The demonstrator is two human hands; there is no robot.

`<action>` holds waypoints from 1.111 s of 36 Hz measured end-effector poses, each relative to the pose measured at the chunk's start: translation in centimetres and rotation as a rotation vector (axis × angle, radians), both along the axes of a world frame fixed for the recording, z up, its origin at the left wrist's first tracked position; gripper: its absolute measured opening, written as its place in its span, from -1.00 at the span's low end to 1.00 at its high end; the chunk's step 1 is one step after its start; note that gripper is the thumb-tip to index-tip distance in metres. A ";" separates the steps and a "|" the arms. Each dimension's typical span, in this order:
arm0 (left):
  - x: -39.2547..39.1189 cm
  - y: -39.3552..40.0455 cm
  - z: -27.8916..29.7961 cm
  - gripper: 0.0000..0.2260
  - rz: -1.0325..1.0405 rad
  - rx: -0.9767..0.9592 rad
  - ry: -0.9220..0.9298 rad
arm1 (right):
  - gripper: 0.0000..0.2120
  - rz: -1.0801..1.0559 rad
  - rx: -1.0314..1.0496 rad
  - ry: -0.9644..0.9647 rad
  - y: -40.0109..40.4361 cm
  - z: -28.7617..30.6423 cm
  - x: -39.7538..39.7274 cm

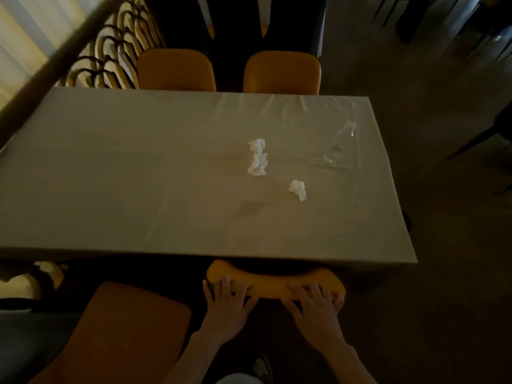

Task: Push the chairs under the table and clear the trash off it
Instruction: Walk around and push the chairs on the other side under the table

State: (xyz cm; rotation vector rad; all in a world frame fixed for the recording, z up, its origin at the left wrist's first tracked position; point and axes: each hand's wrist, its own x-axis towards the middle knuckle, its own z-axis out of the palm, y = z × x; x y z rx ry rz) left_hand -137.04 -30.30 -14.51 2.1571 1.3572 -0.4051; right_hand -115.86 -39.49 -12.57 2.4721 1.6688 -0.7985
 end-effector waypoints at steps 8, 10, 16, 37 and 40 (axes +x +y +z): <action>1.6 -0.6 -0.7 -0.10 -0.002 0.028 0.002 | -0.33 0.011 -0.012 0.016 0.0 -0.4 2.0; 1.9 -0.5 -0.7 -0.07 -0.013 0.031 0.019 | -0.28 0.022 0.002 0.020 0.1 -0.4 2.4; 2.4 0.0 0.5 -0.17 -0.002 -0.024 -0.005 | -0.17 0.044 0.045 0.002 0.3 -0.8 3.0; -2.2 0.5 7.9 -0.83 0.128 0.055 -0.335 | -0.66 -0.070 0.086 0.260 0.9 9.4 0.4; -4.5 -1.8 9.3 -0.80 0.147 0.206 -0.393 | -0.60 0.015 0.163 0.212 0.3 10.6 -1.8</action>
